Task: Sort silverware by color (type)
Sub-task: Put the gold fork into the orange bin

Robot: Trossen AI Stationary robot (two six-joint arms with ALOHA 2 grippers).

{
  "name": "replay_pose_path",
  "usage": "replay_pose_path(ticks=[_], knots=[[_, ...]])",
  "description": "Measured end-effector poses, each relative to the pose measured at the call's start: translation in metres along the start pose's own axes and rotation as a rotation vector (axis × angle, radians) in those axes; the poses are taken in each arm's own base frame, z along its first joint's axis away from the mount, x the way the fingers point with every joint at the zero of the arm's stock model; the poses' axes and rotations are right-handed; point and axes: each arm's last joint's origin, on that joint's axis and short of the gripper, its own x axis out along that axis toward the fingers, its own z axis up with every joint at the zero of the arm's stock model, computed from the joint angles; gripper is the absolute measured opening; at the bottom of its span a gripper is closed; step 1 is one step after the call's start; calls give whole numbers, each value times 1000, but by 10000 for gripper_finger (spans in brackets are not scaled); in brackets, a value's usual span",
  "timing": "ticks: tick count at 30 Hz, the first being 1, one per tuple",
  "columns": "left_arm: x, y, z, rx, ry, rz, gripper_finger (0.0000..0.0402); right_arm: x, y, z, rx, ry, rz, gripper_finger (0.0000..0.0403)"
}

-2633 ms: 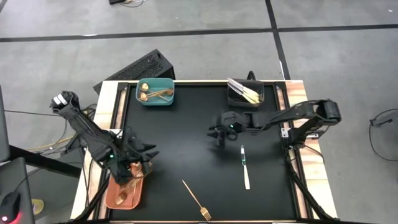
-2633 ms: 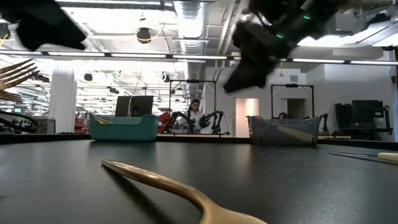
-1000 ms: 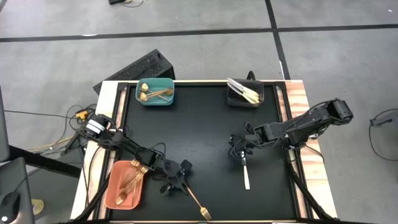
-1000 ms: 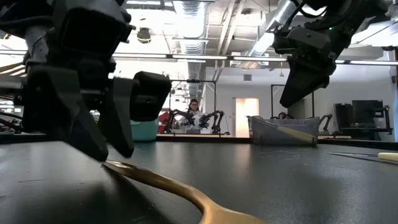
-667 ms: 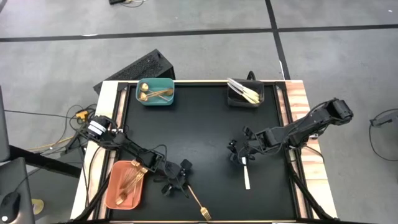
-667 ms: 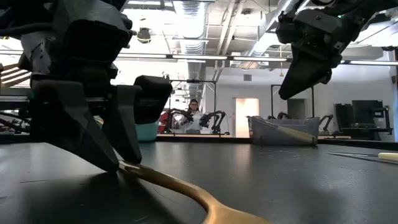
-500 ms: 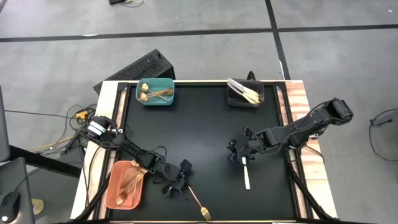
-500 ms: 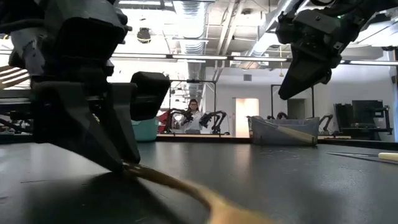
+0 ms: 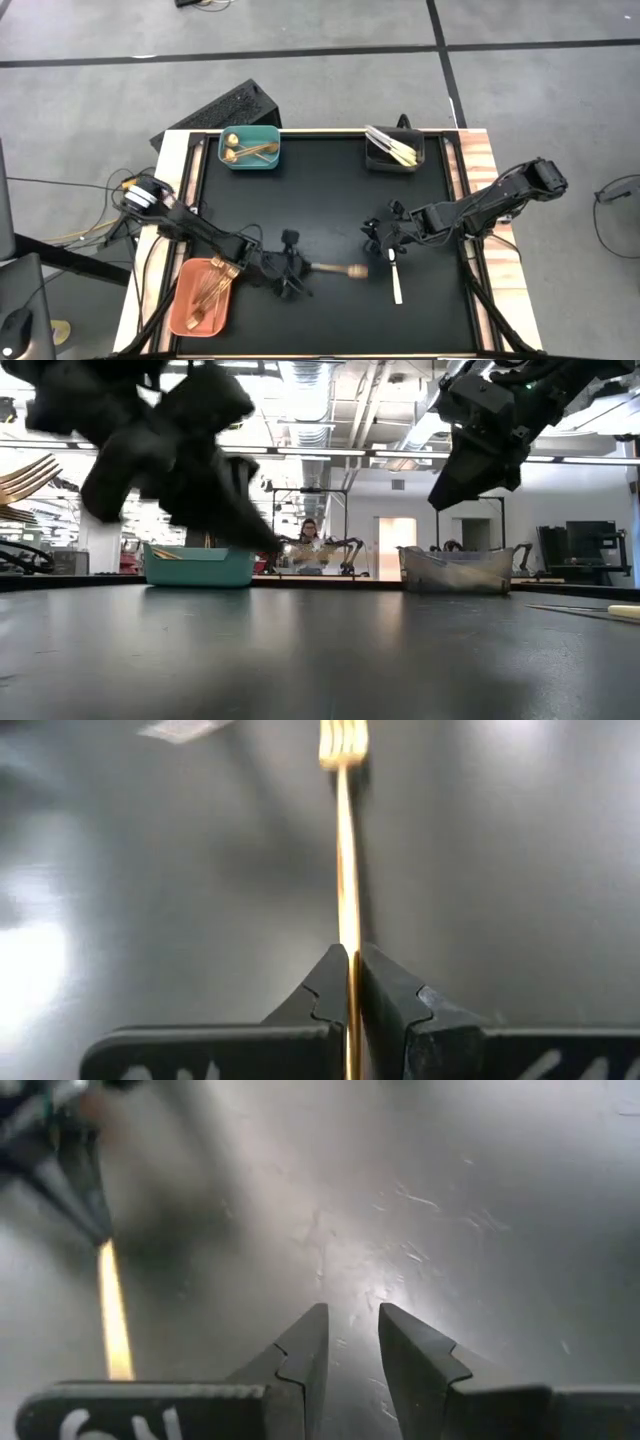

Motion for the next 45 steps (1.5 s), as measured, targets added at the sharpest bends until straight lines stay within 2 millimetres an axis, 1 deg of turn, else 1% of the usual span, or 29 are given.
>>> replay_pose_path(ticks=[2, 6, 9, 12, 14, 16, 19, 23, 26, 29, 33, 37, 41, 45], knots=[[-14, 8, 11, -82, -24, 98, 1, 0, 2, 2, 11, -16, 15, 118], [-45, 15, 22, -180, -29, 256, 2, -1, 8, 9, 61, -93, 68, 119], [-71, 18, 32, -199, -78, 353, 3, -1, 9, 16, 100, -166, 75, 119], [-91, 18, 35, -173, -86, 445, 2, -1, 10, 22, 103, -223, 68, 119], [-102, 19, 36, -158, -90, 503, 2, -1, 9, 25, 88, -245, 63, 119], [-109, 20, 36, -153, -84, 504, 2, 0, 7, 27, 81, -251, 55, 119], [-106, 23, 35, -207, -75, 419, 1, 3, 2, 29, 87, -248, 27, 119], [-86, 29, 29, -286, -38, 378, 3, 16, -4, 28, 118, -208, -15, 119], [-71, 29, 22, -303, 8, 390, 16, 32, -4, 21, 139, -132, 1, 119], [-61, 29, 16, -318, 33, 403, 38, 52, -4, 8, 143, -37, -13, 119], [-58, 35, 18, -417, -1, 426, 74, 75, -5, -3, 177, 39, -16, 119], [-62, 39, 20, -436, -15, 425, 110, 92, -5, -10, 198, 77, 1, 122], [-63, 39, 21, -408, -13, 430, 140, 105, -5, -11, 219, 94, 48, 147], [-63, 40, 20, -400, -7, 432, 158, 117, -7, -10, 230, 110, 107, 177]])
